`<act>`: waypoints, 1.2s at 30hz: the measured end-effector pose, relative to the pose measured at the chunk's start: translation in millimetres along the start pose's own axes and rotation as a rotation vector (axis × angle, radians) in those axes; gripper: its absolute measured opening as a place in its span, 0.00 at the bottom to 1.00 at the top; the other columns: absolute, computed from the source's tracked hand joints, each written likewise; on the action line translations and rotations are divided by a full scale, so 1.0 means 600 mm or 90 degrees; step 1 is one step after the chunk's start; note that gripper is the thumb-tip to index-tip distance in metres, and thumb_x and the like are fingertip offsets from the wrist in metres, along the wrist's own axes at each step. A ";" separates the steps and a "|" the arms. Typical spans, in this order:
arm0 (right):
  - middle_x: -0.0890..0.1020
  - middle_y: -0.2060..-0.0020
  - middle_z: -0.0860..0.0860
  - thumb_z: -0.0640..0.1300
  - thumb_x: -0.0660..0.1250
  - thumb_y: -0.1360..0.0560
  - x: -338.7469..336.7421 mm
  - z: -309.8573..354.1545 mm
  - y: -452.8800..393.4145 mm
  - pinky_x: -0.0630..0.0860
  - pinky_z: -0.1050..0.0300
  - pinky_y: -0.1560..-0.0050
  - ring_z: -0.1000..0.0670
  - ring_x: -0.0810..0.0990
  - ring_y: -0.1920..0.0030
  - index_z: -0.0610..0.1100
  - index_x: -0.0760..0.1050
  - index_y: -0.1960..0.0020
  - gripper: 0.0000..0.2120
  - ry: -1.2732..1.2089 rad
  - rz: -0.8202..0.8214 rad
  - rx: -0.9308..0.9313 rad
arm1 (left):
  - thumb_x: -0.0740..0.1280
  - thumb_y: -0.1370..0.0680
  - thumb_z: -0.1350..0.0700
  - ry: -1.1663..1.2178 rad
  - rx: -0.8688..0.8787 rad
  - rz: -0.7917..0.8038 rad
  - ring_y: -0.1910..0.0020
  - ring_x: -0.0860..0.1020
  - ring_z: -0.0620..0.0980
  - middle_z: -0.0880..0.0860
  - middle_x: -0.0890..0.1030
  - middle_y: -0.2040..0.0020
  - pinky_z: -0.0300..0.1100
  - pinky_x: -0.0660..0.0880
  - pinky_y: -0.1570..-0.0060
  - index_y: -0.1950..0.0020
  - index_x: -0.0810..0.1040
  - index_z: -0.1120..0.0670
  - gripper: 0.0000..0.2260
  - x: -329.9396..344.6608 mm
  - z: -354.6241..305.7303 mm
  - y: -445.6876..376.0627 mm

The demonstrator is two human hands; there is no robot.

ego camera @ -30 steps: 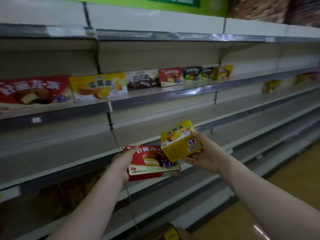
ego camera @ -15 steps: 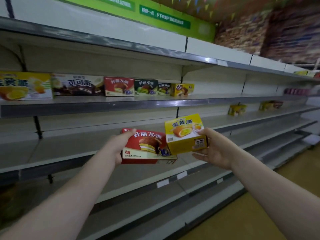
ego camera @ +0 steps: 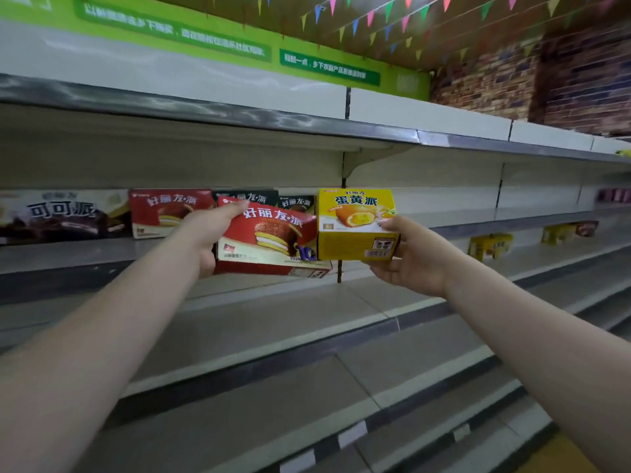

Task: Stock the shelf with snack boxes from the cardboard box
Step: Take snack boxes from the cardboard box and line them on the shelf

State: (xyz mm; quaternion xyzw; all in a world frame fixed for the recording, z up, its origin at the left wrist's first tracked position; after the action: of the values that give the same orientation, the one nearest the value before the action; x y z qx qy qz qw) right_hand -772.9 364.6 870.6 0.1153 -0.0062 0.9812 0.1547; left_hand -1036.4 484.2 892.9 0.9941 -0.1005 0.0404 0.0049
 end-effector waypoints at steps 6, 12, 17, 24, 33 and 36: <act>0.81 0.54 0.46 0.48 0.68 0.26 -0.032 0.086 -0.157 0.79 0.57 0.55 0.46 0.81 0.52 0.45 0.76 0.48 0.10 0.080 0.087 -0.025 | 0.71 0.25 0.49 0.017 0.022 -0.038 0.76 0.81 0.53 0.57 0.83 0.66 0.46 0.76 0.80 0.49 0.75 0.57 0.13 0.056 -0.062 -0.120; 0.80 0.48 0.40 0.39 0.72 0.31 -0.119 0.167 -0.295 0.79 0.50 0.46 0.42 0.82 0.51 0.39 0.76 0.45 0.15 0.025 0.099 -0.058 | 0.67 0.22 0.48 0.072 0.037 -0.115 0.79 0.79 0.52 0.54 0.80 0.76 0.45 0.73 0.85 0.54 0.74 0.55 0.11 0.096 -0.074 -0.202; 0.79 0.52 0.43 0.42 0.67 0.26 -0.214 0.175 -0.410 0.76 0.46 0.44 0.45 0.80 0.53 0.43 0.74 0.45 0.10 0.211 0.077 -0.014 | 0.70 0.24 0.46 0.084 0.053 -0.142 0.74 0.82 0.54 0.56 0.84 0.65 0.48 0.77 0.79 0.47 0.77 0.56 0.15 0.145 -0.061 -0.249; 0.79 0.47 0.47 0.40 0.69 0.26 -0.330 0.185 -0.541 0.69 0.41 0.46 0.44 0.78 0.48 0.42 0.76 0.43 0.12 0.437 0.114 -0.006 | 0.71 0.26 0.45 0.058 0.089 -0.208 0.72 0.83 0.53 0.55 0.85 0.63 0.47 0.79 0.76 0.48 0.77 0.54 0.15 0.248 -0.047 -0.319; 0.76 0.36 0.43 0.34 0.70 0.26 -0.314 0.156 -0.607 0.56 0.37 0.28 0.43 0.71 0.33 0.40 0.67 0.30 0.26 0.451 0.206 0.005 | 0.72 0.27 0.47 0.075 0.086 -0.284 0.71 0.83 0.53 0.56 0.85 0.62 0.48 0.79 0.74 0.45 0.77 0.54 0.16 0.316 -0.014 -0.340; 0.77 0.37 0.44 0.33 0.70 0.27 -0.290 0.142 -0.631 0.64 0.44 0.30 0.47 0.74 0.41 0.39 0.67 0.31 0.26 0.459 0.210 -0.023 | 0.74 0.28 0.46 0.052 0.087 -0.310 0.70 0.83 0.53 0.56 0.85 0.58 0.49 0.81 0.68 0.42 0.76 0.55 0.20 0.323 -0.006 -0.341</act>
State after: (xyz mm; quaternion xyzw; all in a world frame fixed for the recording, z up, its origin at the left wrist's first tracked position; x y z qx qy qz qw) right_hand -477.3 668.6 904.9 -0.2420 0.0129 0.9701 -0.0111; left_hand -806.2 645.8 912.1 0.9845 0.1453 0.0847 -0.0490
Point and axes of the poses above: each hand's wrist, its own y-axis away from the middle knuckle, its own x-axis out of the palm, z = x × y, the point moved 8 cm from there along -y, towards the middle knuckle
